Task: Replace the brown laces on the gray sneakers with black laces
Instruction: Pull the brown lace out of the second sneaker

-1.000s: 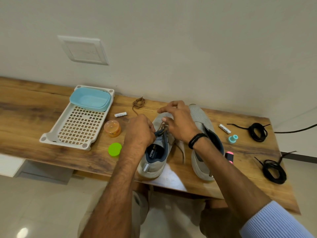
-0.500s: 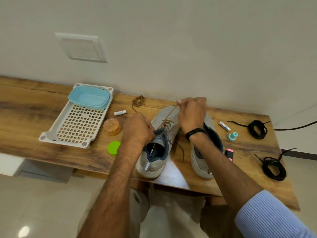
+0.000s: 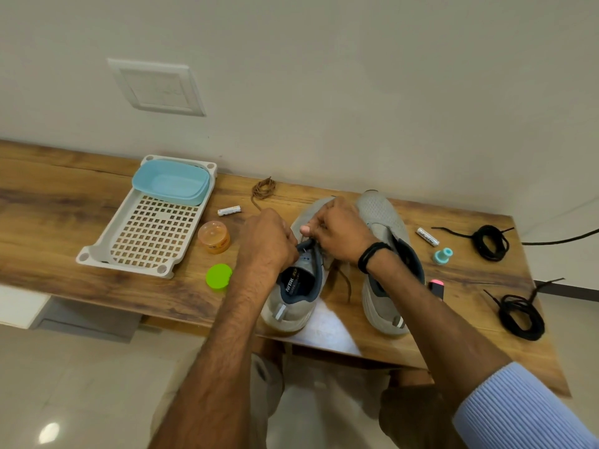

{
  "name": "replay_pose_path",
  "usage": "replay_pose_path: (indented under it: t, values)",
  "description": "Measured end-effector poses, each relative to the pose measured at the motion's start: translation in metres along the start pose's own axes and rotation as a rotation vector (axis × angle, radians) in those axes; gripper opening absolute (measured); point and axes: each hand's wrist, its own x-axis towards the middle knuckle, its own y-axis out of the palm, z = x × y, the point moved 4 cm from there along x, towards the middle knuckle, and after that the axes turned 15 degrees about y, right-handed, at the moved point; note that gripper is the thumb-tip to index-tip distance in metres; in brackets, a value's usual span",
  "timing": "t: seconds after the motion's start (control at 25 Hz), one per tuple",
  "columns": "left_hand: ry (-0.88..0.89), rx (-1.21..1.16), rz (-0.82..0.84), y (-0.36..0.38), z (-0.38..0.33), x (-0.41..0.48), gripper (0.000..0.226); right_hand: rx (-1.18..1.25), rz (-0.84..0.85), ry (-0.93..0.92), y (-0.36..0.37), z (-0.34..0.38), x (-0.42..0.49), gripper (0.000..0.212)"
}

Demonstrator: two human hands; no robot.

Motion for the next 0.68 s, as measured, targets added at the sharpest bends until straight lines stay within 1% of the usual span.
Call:
replay_pose_path:
  t: [0.08, 0.12, 0.16, 0.24, 0.28, 0.32, 0.4, 0.48, 0.52, 0.6, 0.68]
  values:
    - [-0.014, -0.025, -0.027, 0.001, 0.000, 0.003, 0.014, 0.106, -0.258, 0.099, -0.002, 0.002, -0.009, 0.025]
    - [-0.018, -0.031, -0.041, 0.002, 0.000, 0.004, 0.015, 0.177, -0.328, 0.087, -0.002, 0.005, -0.014, 0.023]
    - [-0.013, -0.019, -0.051, 0.004, 0.001, 0.004, 0.016, 0.233, -0.297, 0.051, -0.001, 0.007, -0.015, 0.021]
    - [0.012, 0.015, -0.047, 0.006, 0.003, 0.005, 0.021, 0.285, -0.069, -0.011, 0.001, 0.011, -0.014, 0.017]
    - [0.025, 0.016, -0.044, 0.007, 0.004, 0.005, 0.022, 0.272, -0.001, 0.003, 0.000, 0.011, -0.011, 0.015]
    - [0.040, 0.017, -0.036, 0.008, 0.004, 0.006, 0.021, 0.265, -0.006, 0.038, -0.001, 0.009, -0.009, 0.014]
    - [0.076, 0.035, -0.028, 0.009, 0.004, 0.007, 0.018, 0.245, -0.117, 0.085, 0.000, 0.007, -0.007, 0.015]
    - [0.098, 0.044, -0.034, 0.011, 0.002, 0.008, 0.018, 0.207, -0.221, 0.084, 0.007, 0.013, -0.009, 0.015]
    - [0.091, 0.043, -0.020, 0.013, 0.002, 0.008, 0.020, 0.226, -0.263, 0.090, 0.007, 0.015, -0.009, 0.017]
    - [0.054, 0.036, 0.021, 0.016, 0.002, 0.005, 0.024, 0.363, -0.369, 0.144, -0.005, 0.012, -0.002, 0.022]
    - [0.017, 0.001, 0.008, 0.016, 0.005, 0.003, 0.023, 0.517, -0.446, 0.165, -0.024, 0.007, 0.005, 0.027]
